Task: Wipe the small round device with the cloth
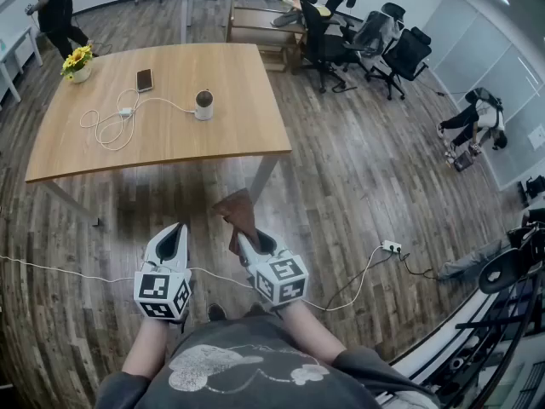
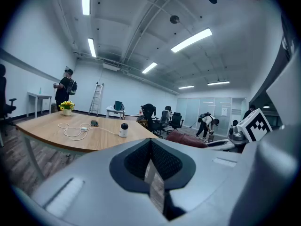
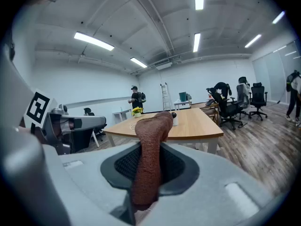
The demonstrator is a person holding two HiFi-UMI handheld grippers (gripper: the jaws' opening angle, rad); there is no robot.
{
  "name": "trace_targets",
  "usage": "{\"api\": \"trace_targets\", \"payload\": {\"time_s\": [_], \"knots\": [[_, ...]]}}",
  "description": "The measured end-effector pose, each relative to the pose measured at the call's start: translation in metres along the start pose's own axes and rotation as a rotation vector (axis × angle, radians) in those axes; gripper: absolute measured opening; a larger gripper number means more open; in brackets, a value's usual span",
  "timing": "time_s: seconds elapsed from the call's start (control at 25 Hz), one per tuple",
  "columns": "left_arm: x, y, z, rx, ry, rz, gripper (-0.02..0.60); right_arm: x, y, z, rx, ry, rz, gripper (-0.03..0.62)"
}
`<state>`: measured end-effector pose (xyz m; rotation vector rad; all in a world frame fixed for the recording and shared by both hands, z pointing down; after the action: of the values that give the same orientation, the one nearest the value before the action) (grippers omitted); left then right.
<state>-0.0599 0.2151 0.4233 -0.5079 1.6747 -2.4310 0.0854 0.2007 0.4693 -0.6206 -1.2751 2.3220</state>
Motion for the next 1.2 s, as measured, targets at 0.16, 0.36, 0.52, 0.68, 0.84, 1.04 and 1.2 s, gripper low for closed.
{"api": "trace_targets", "payload": {"time_s": [0.16,0.36,0.52,0.68,0.84,1.04,1.2], "knots": [[-0.003,-0.002,0.002,0.000,-0.020,-0.013,0.018,0.004,-0.002,0.002,0.014,0.009,-0.022,0.078],[-0.004,-0.006,0.002,0.010,-0.031,-0.014,0.018,0.003,0.002,0.004,0.008,0.003,-0.037,0.078],[0.000,-0.003,-0.001,0.014,-0.048,-0.007,0.018,-0.002,0.009,0.002,-0.002,-0.014,-0.054,0.078],[0.010,-0.006,0.002,0.023,-0.040,-0.011,0.018,-0.013,0.008,-0.001,-0.019,-0.049,-0.025,0.080],[0.017,-0.009,0.011,0.032,-0.021,-0.031,0.018,-0.023,0.003,0.001,-0.010,-0.062,0.000,0.080],[0.024,-0.003,0.029,0.035,-0.019,-0.021,0.018,-0.042,0.007,0.021,-0.003,-0.059,0.021,0.081],[0.045,0.005,0.054,0.039,0.026,-0.030,0.018,-0.059,0.028,0.058,-0.011,-0.023,0.033,0.081]]}}
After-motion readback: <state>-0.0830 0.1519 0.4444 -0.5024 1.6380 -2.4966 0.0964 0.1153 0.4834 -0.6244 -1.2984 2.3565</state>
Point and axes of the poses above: the fingertips, and each gripper's own axes: z forward along the fingers, x to its left, y out of its top, the point moved 1 cm from there along -z, backward along the fingers, and after that the axes turned 8 degrees about x, right-handed, at the moved point
